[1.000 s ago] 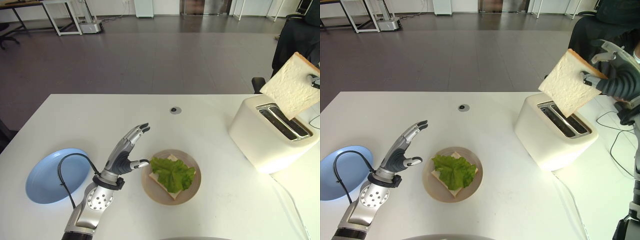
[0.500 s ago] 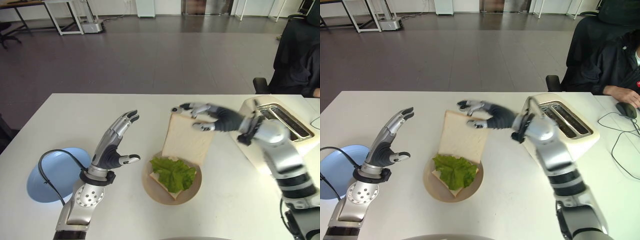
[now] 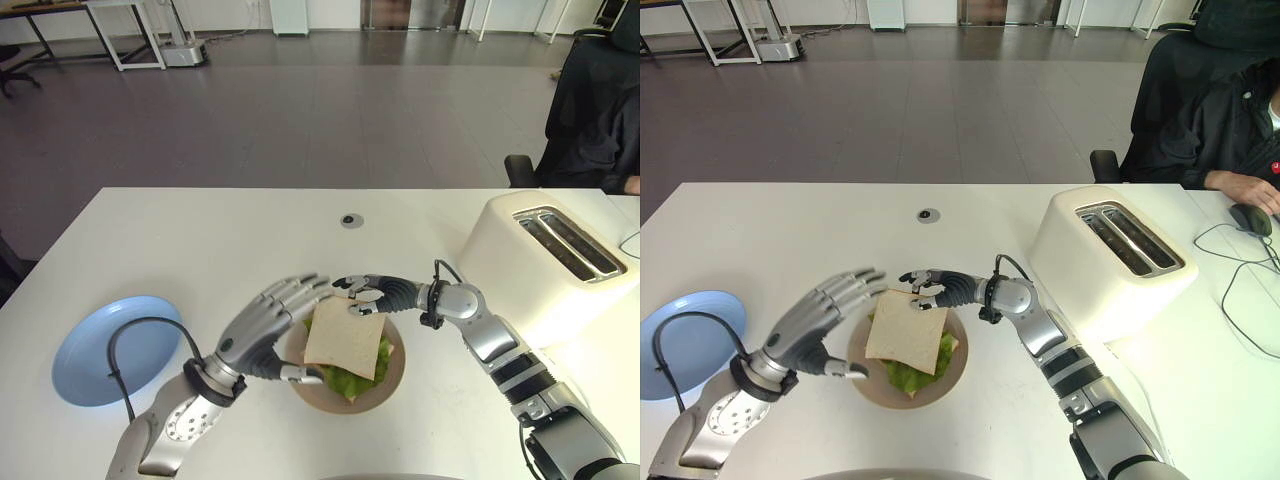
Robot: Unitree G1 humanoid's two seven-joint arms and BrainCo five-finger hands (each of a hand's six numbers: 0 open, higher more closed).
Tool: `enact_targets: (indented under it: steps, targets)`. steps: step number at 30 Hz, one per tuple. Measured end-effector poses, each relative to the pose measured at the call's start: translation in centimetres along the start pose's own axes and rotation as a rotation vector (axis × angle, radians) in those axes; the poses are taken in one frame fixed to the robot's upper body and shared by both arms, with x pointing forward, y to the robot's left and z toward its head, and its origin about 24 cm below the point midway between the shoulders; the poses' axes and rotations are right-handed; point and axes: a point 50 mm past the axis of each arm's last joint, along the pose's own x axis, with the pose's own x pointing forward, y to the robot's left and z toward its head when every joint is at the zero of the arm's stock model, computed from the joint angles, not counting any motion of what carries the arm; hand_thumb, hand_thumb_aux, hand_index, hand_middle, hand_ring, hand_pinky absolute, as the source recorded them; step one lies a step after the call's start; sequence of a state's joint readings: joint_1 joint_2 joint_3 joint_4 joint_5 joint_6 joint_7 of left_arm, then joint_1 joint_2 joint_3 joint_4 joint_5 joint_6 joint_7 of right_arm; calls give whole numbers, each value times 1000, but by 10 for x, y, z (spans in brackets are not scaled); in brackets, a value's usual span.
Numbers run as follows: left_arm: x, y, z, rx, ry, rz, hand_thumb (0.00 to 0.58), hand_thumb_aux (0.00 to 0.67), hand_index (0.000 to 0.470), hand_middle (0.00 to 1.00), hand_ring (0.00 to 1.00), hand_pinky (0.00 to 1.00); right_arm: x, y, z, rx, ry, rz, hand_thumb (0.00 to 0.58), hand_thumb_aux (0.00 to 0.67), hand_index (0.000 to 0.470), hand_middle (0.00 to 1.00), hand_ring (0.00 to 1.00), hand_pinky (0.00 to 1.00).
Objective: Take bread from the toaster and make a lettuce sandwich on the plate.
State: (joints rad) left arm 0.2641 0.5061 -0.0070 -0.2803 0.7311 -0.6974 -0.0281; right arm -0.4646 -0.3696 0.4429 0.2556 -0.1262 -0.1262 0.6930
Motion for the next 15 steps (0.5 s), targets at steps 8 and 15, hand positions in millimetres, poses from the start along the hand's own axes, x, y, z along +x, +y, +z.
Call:
enact_targets:
  steps: [8, 15]
  targets:
    - [-2, -1, 2, 70, -10, -33, 0, 0, 0, 0, 0, 0, -1, -5, 4, 67, -39, -7, 580, 670, 470, 0, 0, 0]
    - [-1, 12, 5, 107, -22, 39, 0, 0, 0, 0, 0, 0, -7, -13, 17, 251, -117, 57, 580, 670, 470, 0, 0, 0]
